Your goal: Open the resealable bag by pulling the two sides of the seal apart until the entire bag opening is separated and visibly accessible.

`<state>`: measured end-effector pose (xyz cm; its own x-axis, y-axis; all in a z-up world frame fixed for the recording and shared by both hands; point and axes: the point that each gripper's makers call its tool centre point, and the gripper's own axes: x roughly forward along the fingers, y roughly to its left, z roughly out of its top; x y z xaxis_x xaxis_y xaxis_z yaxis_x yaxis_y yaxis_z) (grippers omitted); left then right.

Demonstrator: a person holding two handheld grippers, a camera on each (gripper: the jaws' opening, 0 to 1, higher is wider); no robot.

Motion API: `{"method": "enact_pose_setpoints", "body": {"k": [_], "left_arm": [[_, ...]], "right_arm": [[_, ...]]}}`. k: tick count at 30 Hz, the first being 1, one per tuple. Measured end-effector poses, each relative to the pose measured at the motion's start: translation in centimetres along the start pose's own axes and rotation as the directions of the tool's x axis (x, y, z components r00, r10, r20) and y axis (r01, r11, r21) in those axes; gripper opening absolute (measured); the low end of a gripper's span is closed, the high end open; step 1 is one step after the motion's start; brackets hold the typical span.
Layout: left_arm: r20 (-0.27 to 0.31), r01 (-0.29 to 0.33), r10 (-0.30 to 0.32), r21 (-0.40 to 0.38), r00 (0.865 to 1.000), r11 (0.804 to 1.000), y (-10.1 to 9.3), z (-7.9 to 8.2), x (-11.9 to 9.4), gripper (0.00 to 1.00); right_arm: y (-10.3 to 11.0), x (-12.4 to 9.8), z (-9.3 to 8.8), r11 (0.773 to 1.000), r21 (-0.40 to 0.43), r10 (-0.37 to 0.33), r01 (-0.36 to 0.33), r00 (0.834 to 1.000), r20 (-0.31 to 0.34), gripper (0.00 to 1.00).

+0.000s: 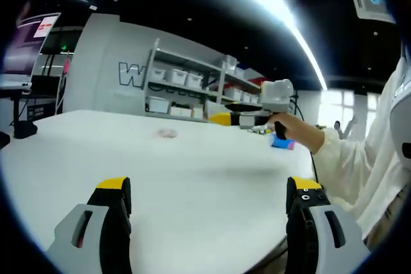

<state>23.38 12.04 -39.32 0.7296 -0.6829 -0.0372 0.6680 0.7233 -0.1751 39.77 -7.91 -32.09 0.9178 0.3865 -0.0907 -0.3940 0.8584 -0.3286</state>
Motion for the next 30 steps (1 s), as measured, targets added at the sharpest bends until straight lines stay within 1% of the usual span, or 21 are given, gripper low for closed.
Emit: {"method": "enact_pose_setpoints", "body": {"k": [9,12,18,25,30], "left_arm": [[0.002,0.000,0.000,-0.003,1.000,1.000,0.1,-0.1,-0.1,1.00],[0.001,-0.003,0.003,-0.005,1.000,1.000,0.2,-0.2,-0.2,1.00],[0.004,-0.008,0.008,-0.010,1.000,1.000,0.4,-0.2,-0.3,1.00],[0.007,-0.014,0.014,-0.011,1.000,1.000,0.7,-0.1,-0.4,1.00],[0.008,-0.013,0.014,-0.011,1.000,1.000,0.7,-0.1,-0.4,1.00]], "right_arm": [[1.0,-2.6,-0.1,1.000,0.023,-0.009,0.009,1.000,0.018,0.83],[1.2,-3.1,-0.2,0.999,0.031,-0.011,0.010,1.000,0.019,0.83],[2.2,-4.7,-0.9,0.998,0.057,-0.015,0.014,1.000,0.016,0.83],[2.4,-6.5,-1.1,0.996,0.085,-0.039,0.037,0.999,0.022,0.81],[2.5,-7.4,-1.7,0.994,0.091,-0.056,0.055,0.998,0.008,0.81]]}}
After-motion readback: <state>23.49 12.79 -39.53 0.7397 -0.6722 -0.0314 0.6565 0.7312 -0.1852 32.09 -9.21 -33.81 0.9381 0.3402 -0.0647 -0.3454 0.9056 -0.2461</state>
